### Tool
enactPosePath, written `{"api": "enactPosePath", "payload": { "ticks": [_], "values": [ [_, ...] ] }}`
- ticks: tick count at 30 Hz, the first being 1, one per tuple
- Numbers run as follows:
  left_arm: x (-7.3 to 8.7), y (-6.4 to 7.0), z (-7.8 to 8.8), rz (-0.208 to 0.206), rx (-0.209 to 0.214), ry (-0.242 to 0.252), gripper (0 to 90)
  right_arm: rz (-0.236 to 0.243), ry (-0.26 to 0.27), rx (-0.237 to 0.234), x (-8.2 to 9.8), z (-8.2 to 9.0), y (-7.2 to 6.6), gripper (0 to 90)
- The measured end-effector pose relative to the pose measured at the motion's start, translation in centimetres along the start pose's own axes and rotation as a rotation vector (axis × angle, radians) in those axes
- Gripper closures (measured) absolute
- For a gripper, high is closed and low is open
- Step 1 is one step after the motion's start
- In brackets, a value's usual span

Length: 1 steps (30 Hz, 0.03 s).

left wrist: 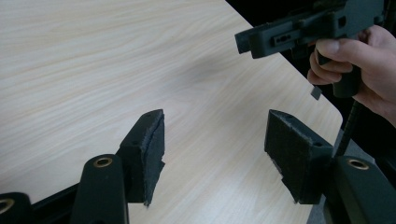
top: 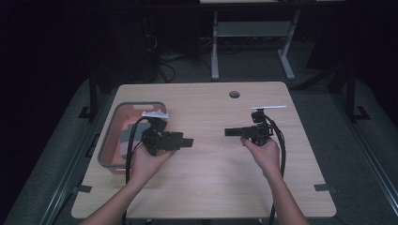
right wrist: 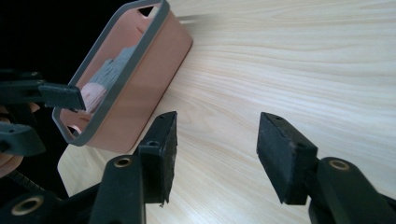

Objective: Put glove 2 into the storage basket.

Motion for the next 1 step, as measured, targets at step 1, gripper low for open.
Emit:
{"api": "enactPosePath", "payload": {
  "ticks": [1],
  "values": [
    [0.04, 0.16, -0.17, -0.005, 0.002, -0.003, 38.2, 0.003, 0.001, 0.004, 0.05, 0.21, 0.21, 46.8]
  ]
}}
Point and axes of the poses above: each handheld gripper's, and its own axes: z roughly backward along the jaws, x roughly out of its underside, y roughly to its right, the point moved 2 cm from there along -z, roughly forward along the jaws, and after that the axes turned 5 degrees about y, right-handed, at the moved point
